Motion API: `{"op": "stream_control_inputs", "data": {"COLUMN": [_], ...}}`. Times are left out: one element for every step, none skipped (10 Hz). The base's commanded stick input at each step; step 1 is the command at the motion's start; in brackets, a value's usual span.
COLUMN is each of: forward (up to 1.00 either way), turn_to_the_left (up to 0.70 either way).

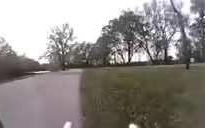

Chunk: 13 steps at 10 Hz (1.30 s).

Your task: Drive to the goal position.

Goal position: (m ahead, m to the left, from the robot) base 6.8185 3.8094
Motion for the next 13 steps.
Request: {"op": "stream_control_inputs", "data": {"forward": [0.49,0.0,0.0,0.0,0.0,0.0,0.0,0.0,0.0,0.0,0.0,0.0,0.0], "turn_to_the_left": [0.0,0.0,0.0,0.0,0.0,0.0,0.0,0.38,0.98,1.0,1.0,1.0,1.0]}}
